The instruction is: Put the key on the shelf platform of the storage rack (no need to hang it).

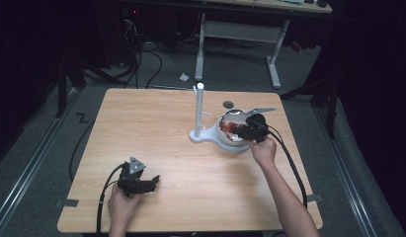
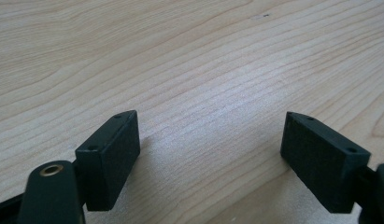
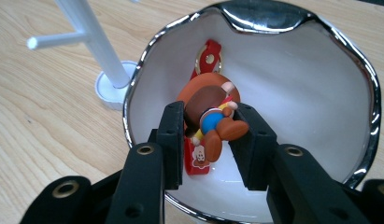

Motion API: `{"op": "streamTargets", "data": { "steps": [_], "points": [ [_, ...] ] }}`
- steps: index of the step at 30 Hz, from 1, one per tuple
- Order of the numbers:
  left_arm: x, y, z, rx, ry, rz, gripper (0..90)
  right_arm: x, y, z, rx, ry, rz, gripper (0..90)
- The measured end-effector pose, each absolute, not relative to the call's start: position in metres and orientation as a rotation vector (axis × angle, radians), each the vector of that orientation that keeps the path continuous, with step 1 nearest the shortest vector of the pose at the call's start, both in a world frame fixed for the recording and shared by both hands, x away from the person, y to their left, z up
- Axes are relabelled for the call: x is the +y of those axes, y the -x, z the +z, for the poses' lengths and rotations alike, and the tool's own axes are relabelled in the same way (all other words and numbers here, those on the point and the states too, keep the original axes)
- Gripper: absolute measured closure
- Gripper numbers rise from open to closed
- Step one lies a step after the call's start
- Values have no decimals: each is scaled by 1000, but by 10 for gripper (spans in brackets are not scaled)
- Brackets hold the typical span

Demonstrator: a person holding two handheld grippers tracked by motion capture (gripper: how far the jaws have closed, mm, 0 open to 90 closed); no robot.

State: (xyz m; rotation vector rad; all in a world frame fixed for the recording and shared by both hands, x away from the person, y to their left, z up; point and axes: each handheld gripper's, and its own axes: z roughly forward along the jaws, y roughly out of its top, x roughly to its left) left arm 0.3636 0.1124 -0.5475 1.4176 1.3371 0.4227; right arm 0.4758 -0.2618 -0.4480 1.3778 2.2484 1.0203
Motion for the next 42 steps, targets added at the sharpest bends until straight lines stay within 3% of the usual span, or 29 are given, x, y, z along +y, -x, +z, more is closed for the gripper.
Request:
{"op": "streamTargets", "data": {
  "steps": [9,33,42],
  "points": [
    [112,-364,-547,1337,-1418,423,200,-259,-479,-456,2260,-1398,985,653],
    [113,-364,-547,1337,-1422,424,199,-286,-464,-433,2109,-1451,1087,409],
    [113,-364,-548,1337,-1421,424,199,-299,-448,-420,2044,-1420,1138,417]
  ]
}}
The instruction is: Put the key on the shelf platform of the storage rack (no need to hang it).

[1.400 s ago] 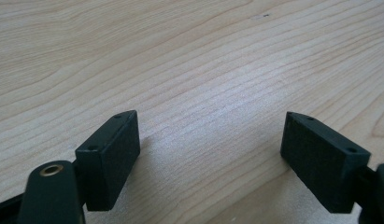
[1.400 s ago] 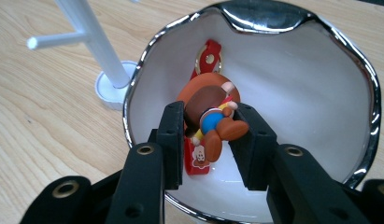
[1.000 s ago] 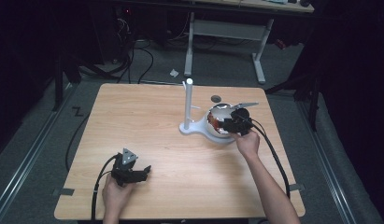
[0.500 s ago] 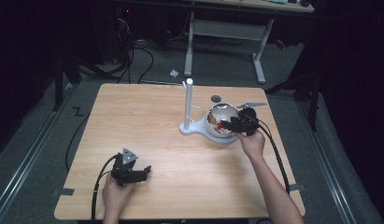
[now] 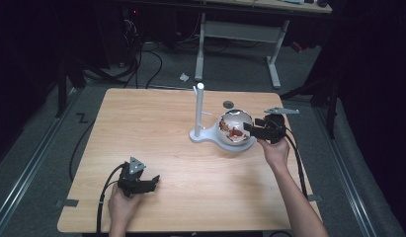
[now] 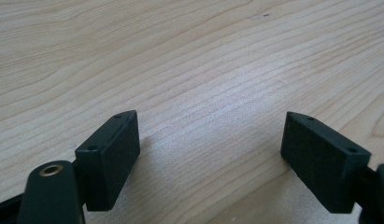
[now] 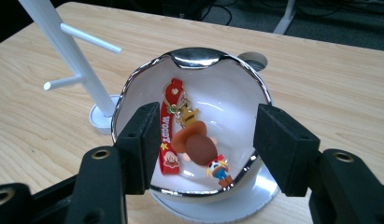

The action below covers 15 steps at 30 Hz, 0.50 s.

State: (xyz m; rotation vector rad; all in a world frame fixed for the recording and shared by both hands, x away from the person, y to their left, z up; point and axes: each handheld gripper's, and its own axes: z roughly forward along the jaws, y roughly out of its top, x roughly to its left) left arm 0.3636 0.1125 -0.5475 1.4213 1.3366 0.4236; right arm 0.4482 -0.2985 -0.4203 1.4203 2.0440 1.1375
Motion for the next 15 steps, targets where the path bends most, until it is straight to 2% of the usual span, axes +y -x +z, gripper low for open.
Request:
{"op": "streamTargets", "data": {
  "steps": [15],
  "points": [
    [112,-364,-548,1337,-1421,423,199,-320,-427,-409,2017,-1409,1187,405]
  ]
}}
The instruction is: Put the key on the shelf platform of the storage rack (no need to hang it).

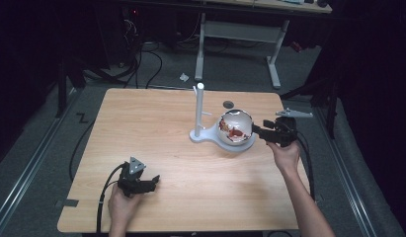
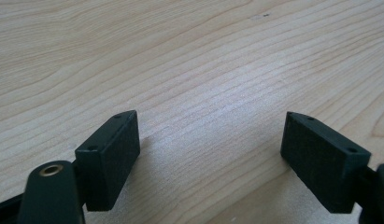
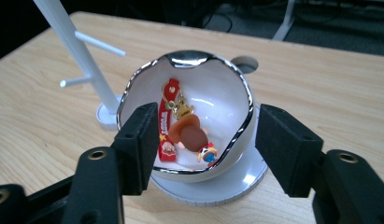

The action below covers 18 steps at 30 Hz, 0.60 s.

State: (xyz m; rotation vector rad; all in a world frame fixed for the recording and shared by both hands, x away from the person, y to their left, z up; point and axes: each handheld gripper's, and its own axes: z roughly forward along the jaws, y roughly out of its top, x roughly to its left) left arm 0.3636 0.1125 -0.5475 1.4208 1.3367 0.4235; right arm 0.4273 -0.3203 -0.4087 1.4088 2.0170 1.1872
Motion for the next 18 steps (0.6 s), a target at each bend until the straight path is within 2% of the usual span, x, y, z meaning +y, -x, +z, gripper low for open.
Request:
{"op": "streamTargets", "data": {
  "steps": [18],
  "points": [
    [112,-364,-547,1337,-1421,423,199,-344,-392,-398,1970,-1409,1243,407]
  ]
}}
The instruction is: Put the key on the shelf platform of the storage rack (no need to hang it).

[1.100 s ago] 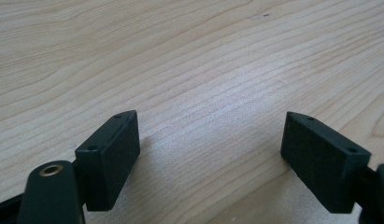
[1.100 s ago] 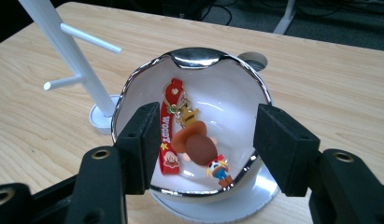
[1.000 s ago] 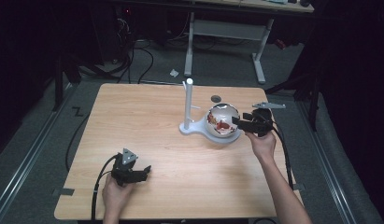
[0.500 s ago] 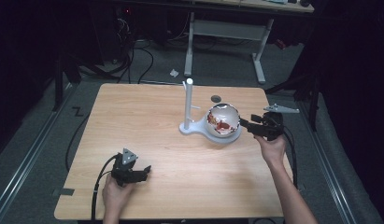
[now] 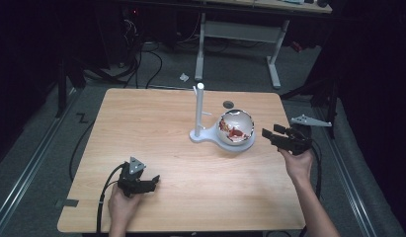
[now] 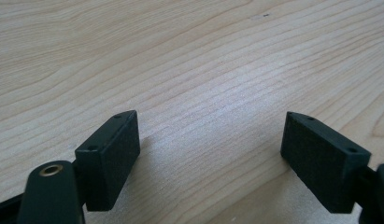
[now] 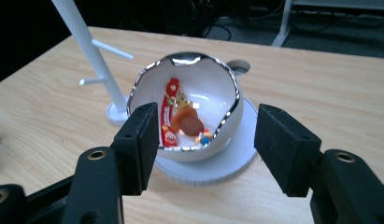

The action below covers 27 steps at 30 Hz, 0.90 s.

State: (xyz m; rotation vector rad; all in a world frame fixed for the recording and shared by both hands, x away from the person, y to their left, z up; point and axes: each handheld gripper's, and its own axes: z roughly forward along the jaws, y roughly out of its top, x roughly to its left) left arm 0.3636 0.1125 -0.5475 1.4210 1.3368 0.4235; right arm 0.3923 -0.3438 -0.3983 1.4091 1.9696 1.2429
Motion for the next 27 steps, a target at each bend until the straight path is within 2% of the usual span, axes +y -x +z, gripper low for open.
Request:
{"op": "streamTargets", "data": {
  "steps": [15,27],
  "points": [
    [112,-364,-548,1337,-1421,424,199,-357,-361,-404,1948,-1383,1283,427],
    [112,-364,-548,1337,-1421,424,199,-348,-345,-415,1971,-1352,1338,419]
  ]
}}
